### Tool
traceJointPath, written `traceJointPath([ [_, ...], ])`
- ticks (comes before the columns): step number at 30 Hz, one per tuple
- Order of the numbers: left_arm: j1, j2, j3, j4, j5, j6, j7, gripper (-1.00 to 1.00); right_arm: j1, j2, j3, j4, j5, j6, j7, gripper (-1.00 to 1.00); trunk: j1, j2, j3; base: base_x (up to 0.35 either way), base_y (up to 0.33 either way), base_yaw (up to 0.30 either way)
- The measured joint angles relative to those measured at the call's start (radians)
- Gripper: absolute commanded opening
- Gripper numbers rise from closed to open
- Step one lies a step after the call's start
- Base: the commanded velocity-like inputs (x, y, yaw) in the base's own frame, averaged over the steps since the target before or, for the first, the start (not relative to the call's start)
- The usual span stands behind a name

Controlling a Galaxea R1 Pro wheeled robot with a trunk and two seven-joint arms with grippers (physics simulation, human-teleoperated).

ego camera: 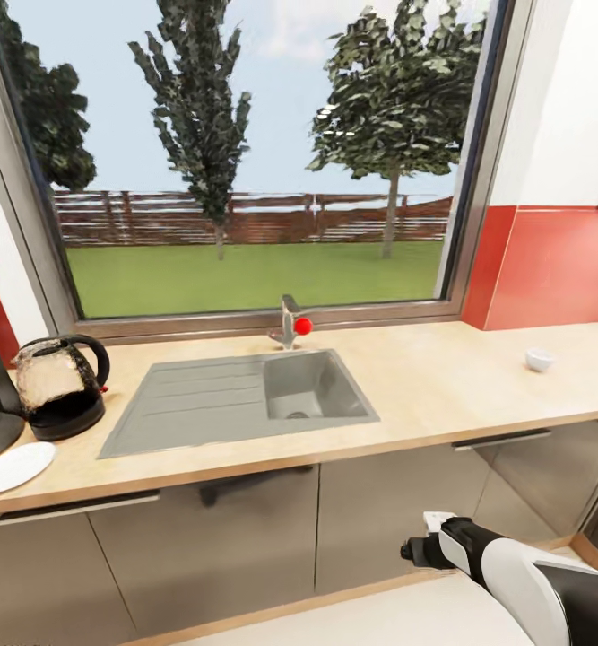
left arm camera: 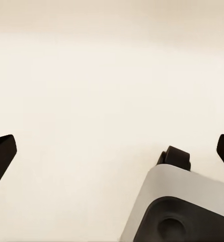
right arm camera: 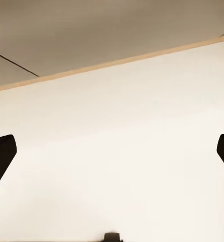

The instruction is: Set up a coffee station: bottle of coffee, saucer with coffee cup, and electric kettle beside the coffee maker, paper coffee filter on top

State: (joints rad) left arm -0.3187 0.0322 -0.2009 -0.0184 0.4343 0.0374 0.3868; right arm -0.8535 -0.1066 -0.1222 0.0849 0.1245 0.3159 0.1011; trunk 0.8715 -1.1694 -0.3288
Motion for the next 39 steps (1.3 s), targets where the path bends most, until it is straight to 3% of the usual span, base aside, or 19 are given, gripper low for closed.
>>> traceJointPath([
  [16, 0.0, -0.003, 0.001, 0.0, 0.0, 0.0, 0.0, 1.0, 0.0, 0.0, 0.0, 0.0, 0.0, 0.0, 0.0, 1.0, 0.0, 0.0, 0.021, 0.133, -0.323, 0.209],
  [39, 0.0, -0.017, 0.001, 0.0, 0.0, 0.0, 0.0, 1.0, 0.001, 0.0, 0.0, 0.0, 0.0, 0.001, 0.0, 1.0, 0.001, 0.0, 0.05, -0.046, -0.325, 0.168],
])
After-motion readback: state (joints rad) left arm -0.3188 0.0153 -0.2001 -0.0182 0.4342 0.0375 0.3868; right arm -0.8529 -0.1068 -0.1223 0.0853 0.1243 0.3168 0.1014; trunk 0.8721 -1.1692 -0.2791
